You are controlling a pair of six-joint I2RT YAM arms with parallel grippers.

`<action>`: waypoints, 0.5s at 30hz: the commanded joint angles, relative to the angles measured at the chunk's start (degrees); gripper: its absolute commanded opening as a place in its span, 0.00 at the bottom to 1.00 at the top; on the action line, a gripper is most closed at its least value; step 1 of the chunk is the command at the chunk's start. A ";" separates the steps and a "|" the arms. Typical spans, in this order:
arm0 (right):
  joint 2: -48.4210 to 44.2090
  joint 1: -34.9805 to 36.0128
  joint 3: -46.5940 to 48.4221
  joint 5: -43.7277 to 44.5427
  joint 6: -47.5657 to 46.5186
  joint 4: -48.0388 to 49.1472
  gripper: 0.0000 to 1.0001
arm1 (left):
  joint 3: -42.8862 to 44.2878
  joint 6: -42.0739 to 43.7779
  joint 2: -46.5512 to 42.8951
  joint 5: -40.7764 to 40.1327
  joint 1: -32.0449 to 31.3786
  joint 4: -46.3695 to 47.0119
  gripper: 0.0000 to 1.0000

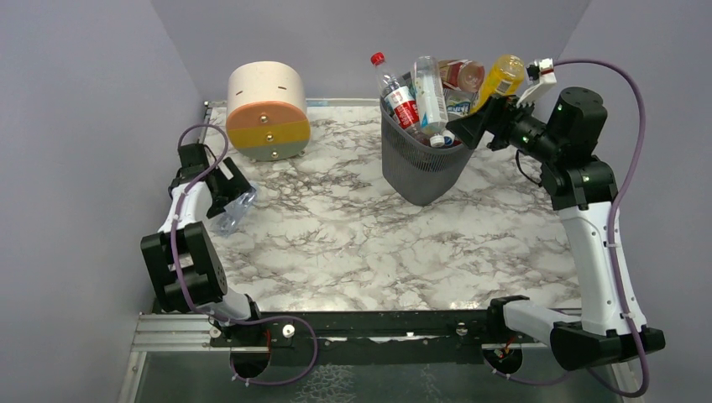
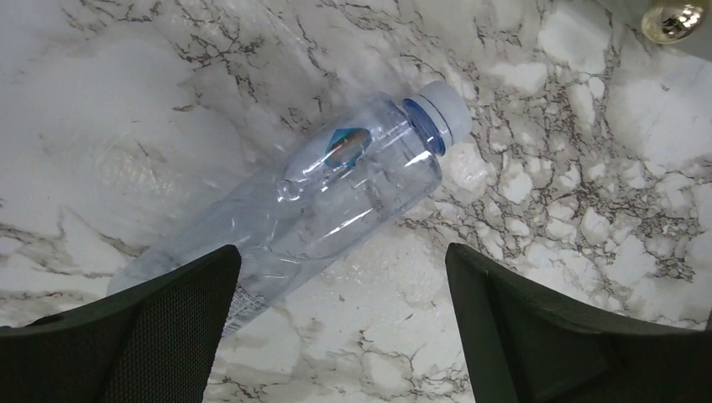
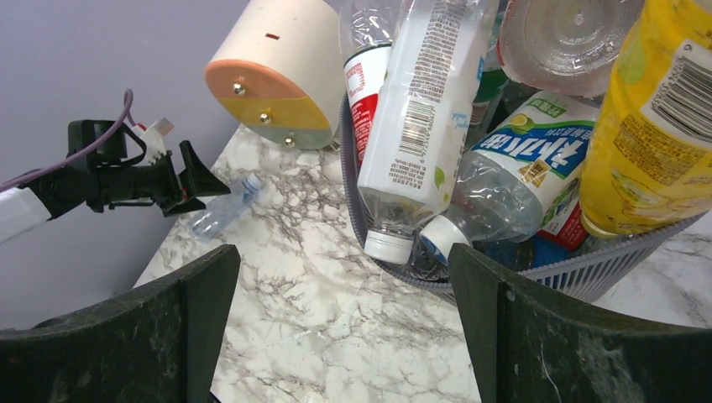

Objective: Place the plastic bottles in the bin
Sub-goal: Pick up the plastic bottle at the center of the board.

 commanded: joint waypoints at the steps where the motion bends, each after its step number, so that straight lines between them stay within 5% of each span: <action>1: 1.18 -0.24 -1.03 -3.13 0.81 2.47 0.97 | -4.05 -2.00 2.05 6.89 0.12 1.52 0.99; 15: 3.73 1.83 -4.52 -9.25 3.26 6.91 0.97 | -8.07 -5.46 -0.30 13.65 -1.54 5.24 0.98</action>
